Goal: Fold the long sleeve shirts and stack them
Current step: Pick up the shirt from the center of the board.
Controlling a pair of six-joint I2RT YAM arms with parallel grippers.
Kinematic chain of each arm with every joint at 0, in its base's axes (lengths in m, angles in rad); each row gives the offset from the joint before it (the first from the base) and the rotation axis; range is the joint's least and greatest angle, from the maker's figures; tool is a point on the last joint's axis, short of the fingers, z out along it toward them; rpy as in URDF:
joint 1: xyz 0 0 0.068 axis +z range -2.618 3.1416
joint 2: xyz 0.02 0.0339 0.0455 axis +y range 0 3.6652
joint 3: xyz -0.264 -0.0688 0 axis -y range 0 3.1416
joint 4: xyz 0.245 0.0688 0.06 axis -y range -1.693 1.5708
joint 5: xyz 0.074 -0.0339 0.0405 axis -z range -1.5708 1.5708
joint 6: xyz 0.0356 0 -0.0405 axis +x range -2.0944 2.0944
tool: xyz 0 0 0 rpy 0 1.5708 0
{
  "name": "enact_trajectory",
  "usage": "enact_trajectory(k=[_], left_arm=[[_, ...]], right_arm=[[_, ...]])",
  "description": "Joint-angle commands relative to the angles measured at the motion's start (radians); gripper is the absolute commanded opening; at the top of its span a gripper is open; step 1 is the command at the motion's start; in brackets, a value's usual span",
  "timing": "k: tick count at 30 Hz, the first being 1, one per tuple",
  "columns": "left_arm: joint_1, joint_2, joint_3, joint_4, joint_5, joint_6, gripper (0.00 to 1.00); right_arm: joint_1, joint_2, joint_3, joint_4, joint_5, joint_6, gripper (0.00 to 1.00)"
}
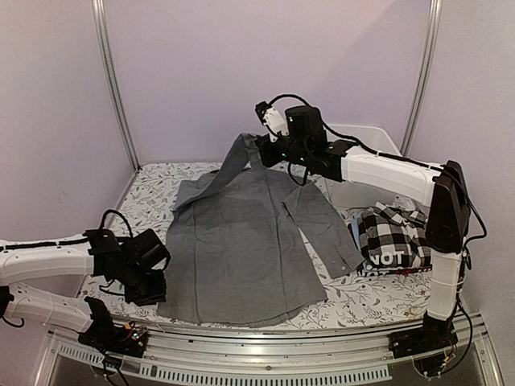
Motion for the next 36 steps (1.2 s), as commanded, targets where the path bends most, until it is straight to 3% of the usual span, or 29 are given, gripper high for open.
enact_trajectory(k=[1,16,23,26,36], left_arm=[[0.019,-0.004,-0.034,-0.016,-0.001,-0.038,0.27],[0.043,-0.003,-0.132,0.093,0.11,-0.037,0.24],[0.043,-0.015,-0.148,0.117,0.139,-0.037,0.1],[0.043,-0.019,-0.135,0.091,0.116,-0.042,0.0],[0.056,-0.089,-0.019,-0.031,-0.019,-0.04,0.0]], right_arm=[[0.002,-0.067,-0.03,0.021,-0.052,0.045,0.0],[0.002,-0.094,-0.046,0.021,-0.067,0.048,0.0],[0.003,-0.092,-0.047,0.027,-0.067,0.052,0.0],[0.002,-0.092,-0.043,0.027,-0.064,0.05,0.0],[0.001,-0.059,0.036,0.022,-0.012,-0.032,0.0]])
